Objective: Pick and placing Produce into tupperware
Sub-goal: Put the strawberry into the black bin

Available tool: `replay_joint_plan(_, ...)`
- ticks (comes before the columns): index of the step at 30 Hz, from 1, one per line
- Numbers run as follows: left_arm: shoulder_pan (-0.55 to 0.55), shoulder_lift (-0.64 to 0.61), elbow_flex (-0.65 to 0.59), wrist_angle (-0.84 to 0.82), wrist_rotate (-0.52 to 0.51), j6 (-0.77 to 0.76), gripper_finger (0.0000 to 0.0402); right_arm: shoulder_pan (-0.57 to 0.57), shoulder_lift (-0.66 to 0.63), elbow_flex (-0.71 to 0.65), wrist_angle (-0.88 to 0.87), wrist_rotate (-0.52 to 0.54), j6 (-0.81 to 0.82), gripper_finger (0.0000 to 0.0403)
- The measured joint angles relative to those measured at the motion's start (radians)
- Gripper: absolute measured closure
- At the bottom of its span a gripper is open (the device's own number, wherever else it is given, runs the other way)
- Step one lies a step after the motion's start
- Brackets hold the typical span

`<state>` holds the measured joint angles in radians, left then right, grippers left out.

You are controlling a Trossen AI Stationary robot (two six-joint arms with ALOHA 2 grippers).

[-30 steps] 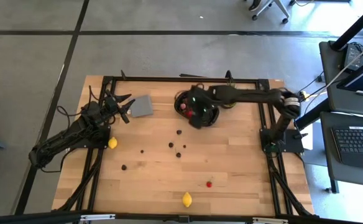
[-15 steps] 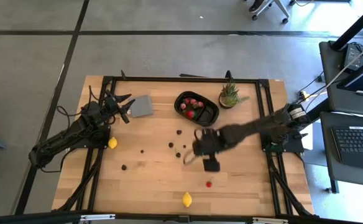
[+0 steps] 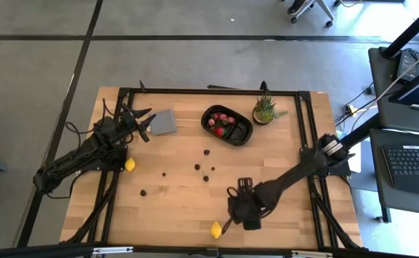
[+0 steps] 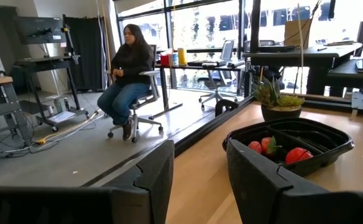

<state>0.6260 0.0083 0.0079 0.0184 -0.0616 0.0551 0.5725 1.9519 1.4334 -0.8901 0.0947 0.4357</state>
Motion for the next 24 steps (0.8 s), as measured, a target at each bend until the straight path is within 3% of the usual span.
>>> replay_joint_plan(24,0.000,0.000,0.000,0.000,0.000,-0.002,0.0261,0.036,0.083,0.000,0.123,-0.021,-0.100,0.0126)
